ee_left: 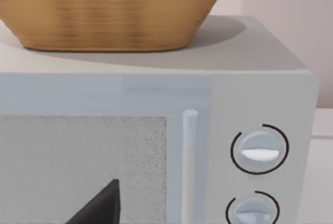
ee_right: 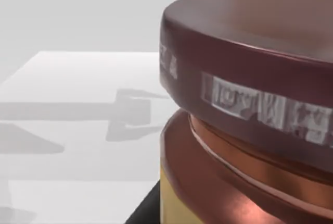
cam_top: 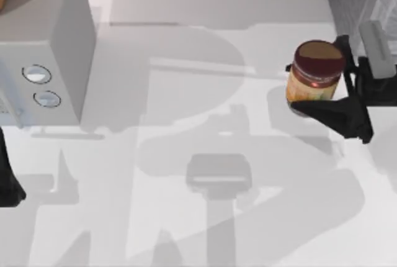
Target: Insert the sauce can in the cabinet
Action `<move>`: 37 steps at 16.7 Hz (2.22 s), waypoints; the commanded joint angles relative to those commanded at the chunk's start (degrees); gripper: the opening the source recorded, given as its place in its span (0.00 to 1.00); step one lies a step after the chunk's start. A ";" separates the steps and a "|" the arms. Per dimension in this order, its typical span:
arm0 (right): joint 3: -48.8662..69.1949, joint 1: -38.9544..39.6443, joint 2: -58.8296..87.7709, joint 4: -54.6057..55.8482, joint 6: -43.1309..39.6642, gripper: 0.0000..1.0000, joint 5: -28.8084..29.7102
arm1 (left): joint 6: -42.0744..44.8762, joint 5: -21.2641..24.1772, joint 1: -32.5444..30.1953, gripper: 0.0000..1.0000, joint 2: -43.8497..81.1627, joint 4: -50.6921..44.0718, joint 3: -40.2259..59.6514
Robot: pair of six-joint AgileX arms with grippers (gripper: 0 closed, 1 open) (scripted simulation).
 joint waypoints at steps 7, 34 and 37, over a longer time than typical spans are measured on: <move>-1.37 0.00 -8.21 -6.82 1.47 0.00 -0.29 | 0.00 0.00 0.00 1.00 0.00 0.00 0.00; -45.00 -3.07 -116.30 -76.35 -8.49 0.00 77.98 | 0.00 0.00 0.00 1.00 0.00 0.00 0.00; -49.29 -3.65 -122.19 -81.46 -8.48 0.00 83.01 | 0.00 0.00 0.00 1.00 0.00 0.00 0.00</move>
